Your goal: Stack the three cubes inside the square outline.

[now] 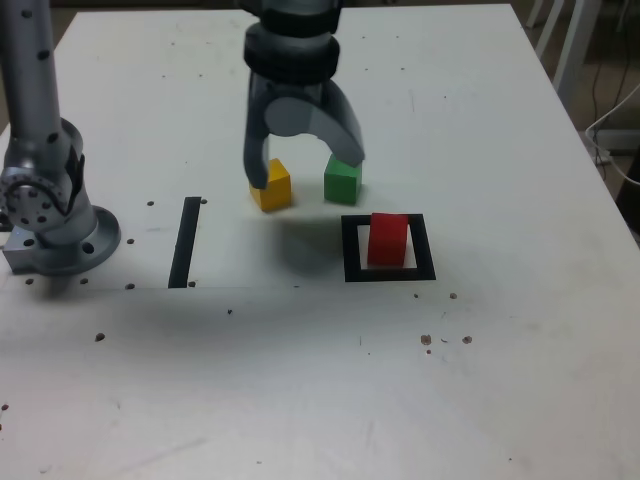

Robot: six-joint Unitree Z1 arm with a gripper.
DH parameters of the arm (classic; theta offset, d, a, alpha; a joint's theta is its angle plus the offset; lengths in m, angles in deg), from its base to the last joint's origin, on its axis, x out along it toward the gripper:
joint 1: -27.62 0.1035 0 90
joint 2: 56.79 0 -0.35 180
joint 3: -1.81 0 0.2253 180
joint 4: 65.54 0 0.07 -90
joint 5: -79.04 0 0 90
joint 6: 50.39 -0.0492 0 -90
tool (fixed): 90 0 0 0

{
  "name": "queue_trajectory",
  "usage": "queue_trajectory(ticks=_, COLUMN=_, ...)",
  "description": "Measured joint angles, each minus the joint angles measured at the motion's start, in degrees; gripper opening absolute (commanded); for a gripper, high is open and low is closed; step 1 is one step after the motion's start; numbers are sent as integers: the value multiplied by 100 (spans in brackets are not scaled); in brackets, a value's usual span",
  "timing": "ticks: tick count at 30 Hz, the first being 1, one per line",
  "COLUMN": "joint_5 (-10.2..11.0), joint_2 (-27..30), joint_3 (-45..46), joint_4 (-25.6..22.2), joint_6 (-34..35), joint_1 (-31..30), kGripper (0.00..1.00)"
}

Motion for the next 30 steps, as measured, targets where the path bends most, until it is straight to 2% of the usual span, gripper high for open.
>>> queue_trajectory(ticks=12, joint_5=88, joint_2=113, joint_3=654, joint_4=48, joint_6=61, joint_1=586, kGripper=98)
queue_trajectory(ticks=20, joint_5=104, joint_2=-2, joint_3=844, joint_4=123, joint_6=-160, joint_1=1008, kGripper=97)
queue_trajectory(ticks=30, joint_5=-55, joint_2=-387, joint_3=866, joint_4=289, joint_6=-488, joint_1=1246, kGripper=95)
